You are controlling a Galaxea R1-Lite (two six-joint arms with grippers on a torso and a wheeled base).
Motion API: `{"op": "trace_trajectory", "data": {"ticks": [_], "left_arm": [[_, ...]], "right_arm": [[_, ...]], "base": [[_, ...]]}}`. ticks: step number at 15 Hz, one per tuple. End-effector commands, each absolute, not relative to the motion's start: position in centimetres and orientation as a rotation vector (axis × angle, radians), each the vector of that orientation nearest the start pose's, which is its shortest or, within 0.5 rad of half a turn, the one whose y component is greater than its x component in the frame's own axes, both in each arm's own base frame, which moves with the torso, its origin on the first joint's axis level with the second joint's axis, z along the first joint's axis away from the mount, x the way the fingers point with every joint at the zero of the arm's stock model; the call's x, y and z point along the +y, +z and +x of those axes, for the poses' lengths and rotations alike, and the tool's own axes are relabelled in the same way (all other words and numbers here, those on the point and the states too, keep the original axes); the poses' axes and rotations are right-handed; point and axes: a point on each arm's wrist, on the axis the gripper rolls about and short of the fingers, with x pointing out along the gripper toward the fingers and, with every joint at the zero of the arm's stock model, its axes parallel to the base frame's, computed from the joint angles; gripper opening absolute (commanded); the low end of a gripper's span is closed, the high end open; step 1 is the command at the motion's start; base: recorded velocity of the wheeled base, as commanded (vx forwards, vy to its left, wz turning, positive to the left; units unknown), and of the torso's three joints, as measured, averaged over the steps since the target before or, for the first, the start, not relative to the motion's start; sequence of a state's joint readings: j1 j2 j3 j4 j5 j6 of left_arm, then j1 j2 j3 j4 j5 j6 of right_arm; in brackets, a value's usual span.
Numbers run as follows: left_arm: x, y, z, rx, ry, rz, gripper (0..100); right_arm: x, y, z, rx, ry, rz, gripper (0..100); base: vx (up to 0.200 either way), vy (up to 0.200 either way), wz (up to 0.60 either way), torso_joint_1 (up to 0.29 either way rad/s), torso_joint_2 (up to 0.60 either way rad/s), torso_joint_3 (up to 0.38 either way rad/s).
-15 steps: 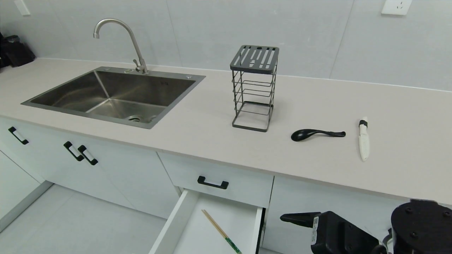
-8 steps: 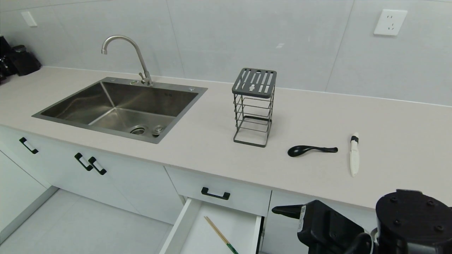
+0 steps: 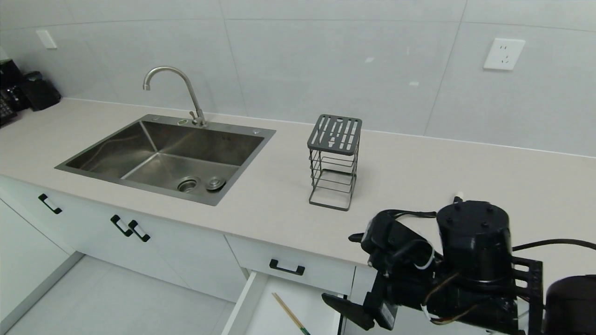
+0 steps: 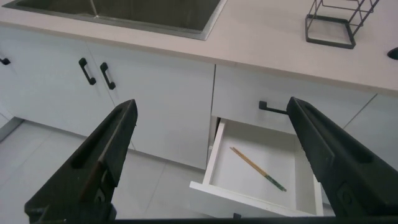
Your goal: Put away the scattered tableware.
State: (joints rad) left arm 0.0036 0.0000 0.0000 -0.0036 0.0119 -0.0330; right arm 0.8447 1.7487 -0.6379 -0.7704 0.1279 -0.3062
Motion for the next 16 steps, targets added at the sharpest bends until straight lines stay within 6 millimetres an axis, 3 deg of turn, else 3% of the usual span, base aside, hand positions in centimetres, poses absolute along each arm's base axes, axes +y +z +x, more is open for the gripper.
{"op": "trace_trajectory", "data": {"ticks": [1,2,5,9,13,16], "left_arm": [[0.0,7.6,-2.3,-0.003,0.017,-0.034,100],[0.0,7.6,-2.3,-0.003,0.015,-0.034,100],[0.0,7.6,-2.3,-0.003,0.017,-0.034,100],[0.0,7.6,-2.3,-0.003,0.017,-0.034,100],[0.0,7.6,-2.3,-0.003,0.017,-0.034,100],[0.0,7.6,-2.3,-0.003,0.015,-0.034,100]], "right_arm": [[22.9,12.8,21.0,0.233,1.002,-0.430,100],[23.0,12.4,21.5,0.309,1.003,-0.452,100],[22.5,12.0,22.2,0.312,0.973,-0.445,100],[18.6,11.7,25.0,0.271,0.800,-0.401,100],[16.0,10.9,25.2,0.314,0.733,-0.397,100],[14.4,11.4,25.2,0.301,0.655,-0.390,100]], "base": [[0.000,0.000,0.00,0.129,-0.26,-0.115],[0.000,0.000,0.00,0.041,-0.07,-0.036],[0.000,0.000,0.00,0.000,0.00,0.000],[0.000,0.000,0.00,0.000,0.00,0.000],[0.000,0.000,0.00,0.000,0.00,0.000],[0.000,0.000,0.00,0.000,0.00,0.000]]}}
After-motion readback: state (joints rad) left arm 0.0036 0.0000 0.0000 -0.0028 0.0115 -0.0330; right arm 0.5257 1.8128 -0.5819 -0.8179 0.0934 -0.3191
